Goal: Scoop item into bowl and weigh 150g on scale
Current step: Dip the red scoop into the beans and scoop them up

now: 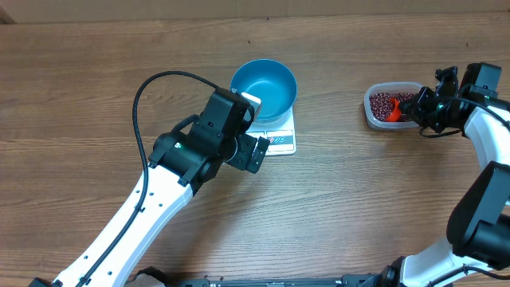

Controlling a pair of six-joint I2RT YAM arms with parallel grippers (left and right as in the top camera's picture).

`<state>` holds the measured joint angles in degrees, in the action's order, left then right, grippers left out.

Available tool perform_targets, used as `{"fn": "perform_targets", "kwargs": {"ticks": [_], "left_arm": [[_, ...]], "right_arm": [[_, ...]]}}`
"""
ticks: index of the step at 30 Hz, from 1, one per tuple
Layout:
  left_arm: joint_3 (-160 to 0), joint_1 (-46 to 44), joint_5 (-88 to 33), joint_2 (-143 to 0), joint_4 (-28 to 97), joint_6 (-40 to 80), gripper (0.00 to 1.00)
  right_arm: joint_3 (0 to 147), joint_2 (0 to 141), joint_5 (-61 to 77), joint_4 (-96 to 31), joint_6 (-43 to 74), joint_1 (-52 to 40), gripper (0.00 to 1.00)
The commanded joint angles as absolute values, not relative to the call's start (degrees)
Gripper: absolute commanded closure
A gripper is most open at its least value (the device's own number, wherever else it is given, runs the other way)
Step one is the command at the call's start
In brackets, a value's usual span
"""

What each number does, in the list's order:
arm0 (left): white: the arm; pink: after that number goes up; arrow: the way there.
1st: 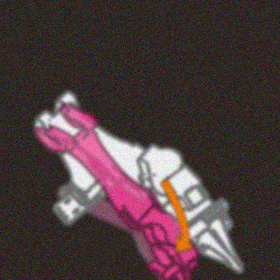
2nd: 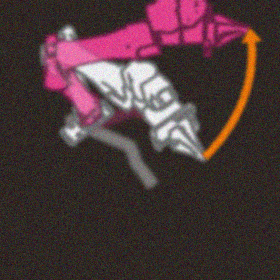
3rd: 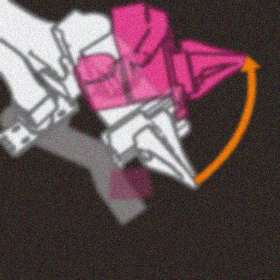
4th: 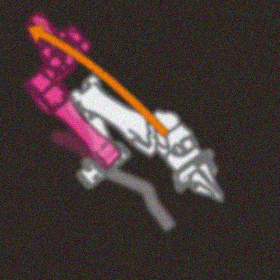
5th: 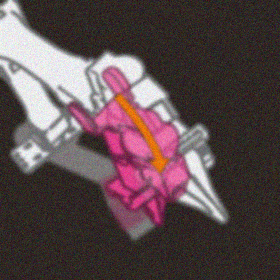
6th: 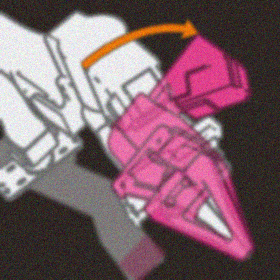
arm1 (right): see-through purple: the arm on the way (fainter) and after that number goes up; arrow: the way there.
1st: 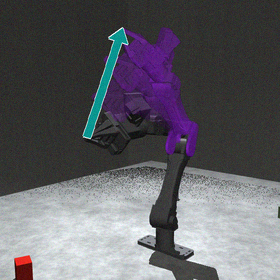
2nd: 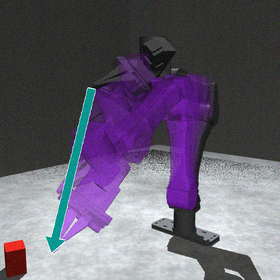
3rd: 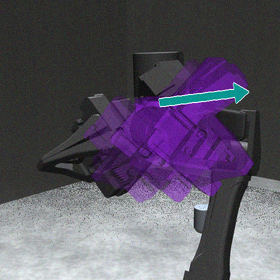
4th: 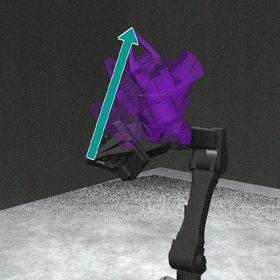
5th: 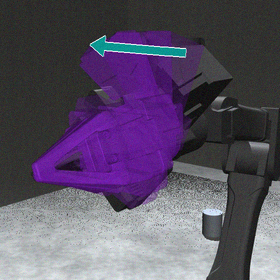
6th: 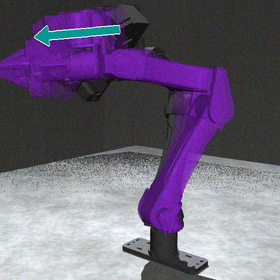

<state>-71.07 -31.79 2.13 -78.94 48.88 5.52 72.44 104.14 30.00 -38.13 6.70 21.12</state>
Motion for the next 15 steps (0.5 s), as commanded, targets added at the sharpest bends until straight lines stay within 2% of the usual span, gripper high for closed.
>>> {"fn": "perform_targets", "kwargs": {"ticks": [1, 15], "left_arm": [[-71.77, -31.9, 1.87, -79.18, 48.86, 4.25, 0.0], [-71.79, -31.9, 1.87, -79.18, 48.88, 4.25, 0.0]], "right_arm": [[73.01, 106.78, 34.87, -38.06, 7.29, 21.43, 0.96], [73.01, 106.8, 42.76, -38.15, 7.75, 26.61, 0.96]]}}
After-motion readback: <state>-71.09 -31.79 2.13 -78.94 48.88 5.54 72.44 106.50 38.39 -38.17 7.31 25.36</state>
